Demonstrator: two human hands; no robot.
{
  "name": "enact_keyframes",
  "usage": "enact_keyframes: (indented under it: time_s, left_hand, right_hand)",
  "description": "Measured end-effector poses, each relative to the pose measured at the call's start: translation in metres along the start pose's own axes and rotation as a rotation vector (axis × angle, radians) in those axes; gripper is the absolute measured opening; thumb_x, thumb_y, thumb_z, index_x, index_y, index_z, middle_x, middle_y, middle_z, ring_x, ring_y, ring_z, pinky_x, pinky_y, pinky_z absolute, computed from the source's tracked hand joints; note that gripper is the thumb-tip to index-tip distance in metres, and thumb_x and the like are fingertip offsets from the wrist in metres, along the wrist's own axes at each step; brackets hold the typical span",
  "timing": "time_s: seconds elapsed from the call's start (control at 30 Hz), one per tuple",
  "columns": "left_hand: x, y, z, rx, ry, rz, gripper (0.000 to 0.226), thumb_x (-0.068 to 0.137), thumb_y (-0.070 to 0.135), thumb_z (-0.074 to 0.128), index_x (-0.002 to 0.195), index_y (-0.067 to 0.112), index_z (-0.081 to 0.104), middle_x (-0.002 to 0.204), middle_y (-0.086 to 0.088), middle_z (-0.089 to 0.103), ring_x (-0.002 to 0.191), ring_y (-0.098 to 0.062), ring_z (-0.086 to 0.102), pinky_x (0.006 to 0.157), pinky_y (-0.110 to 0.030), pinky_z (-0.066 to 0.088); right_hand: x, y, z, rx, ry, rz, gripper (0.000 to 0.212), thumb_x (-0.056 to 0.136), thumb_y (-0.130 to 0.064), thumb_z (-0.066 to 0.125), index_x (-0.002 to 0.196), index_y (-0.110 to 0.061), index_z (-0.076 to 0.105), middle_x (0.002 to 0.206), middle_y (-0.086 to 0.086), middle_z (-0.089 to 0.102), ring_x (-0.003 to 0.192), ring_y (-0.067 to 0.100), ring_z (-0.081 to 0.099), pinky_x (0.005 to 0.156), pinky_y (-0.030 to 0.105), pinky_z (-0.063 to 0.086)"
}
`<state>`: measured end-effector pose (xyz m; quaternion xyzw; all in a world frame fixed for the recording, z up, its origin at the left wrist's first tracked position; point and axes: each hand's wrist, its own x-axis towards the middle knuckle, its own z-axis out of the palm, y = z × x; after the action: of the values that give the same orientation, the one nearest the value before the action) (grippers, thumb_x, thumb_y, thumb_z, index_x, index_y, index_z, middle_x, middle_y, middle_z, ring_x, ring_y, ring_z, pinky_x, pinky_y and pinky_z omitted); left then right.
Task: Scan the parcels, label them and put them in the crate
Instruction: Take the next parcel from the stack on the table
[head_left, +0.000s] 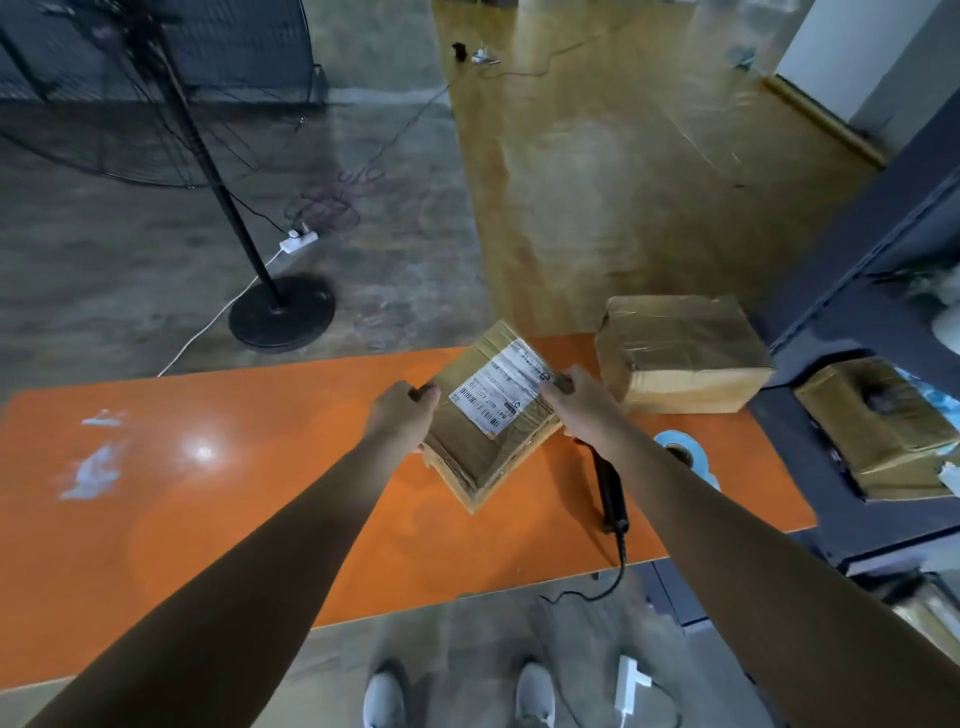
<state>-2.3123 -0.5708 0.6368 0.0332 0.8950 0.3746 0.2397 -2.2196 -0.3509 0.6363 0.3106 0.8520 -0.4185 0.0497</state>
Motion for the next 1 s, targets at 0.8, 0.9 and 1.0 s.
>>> enact_keyframes:
  time_s: [0.8, 0.9, 1.0]
  left_hand:
    - [0.013, -0.008, 0.05, 0.104, -0.059, -0.13, 0.066, 0.087, 0.022, 0.064, 0.144, 0.009, 0.031, 0.142, -0.019, 0.038, 0.125, -0.038, 0.047, 0.103, -0.049, 0.043]
    - [0.012, -0.01, 0.053, 0.095, -0.077, -0.12, 0.074, 0.083, 0.027, 0.069, 0.144, 0.012, 0.03, 0.142, -0.017, 0.039, 0.124, -0.037, 0.048, 0.101, -0.05, 0.045]
    - [0.013, -0.014, 0.061, 0.093, -0.109, -0.085, 0.088, 0.076, 0.036, 0.075, 0.146, 0.017, 0.026, 0.146, -0.013, 0.035, 0.126, -0.035, 0.047, 0.101, -0.05, 0.046]
  right_hand:
    - [-0.019, 0.029, 0.003, -0.191, 0.05, 0.02, 0.061, 0.098, -0.04, 0.053, 0.149, -0.019, 0.028, 0.147, 0.011, 0.04, 0.127, 0.032, 0.049, 0.098, 0.043, 0.045]
    - [-0.015, 0.027, 0.006, -0.237, -0.022, -0.038, 0.06, 0.099, -0.039, 0.052, 0.15, -0.015, 0.032, 0.151, 0.009, 0.039, 0.132, 0.028, 0.046, 0.104, 0.042, 0.042]
    - [-0.018, 0.03, 0.005, -0.211, 0.001, -0.023, 0.056, 0.099, -0.038, 0.052, 0.147, -0.013, 0.037, 0.137, 0.009, 0.054, 0.1, 0.019, 0.06, 0.074, 0.029, 0.049]
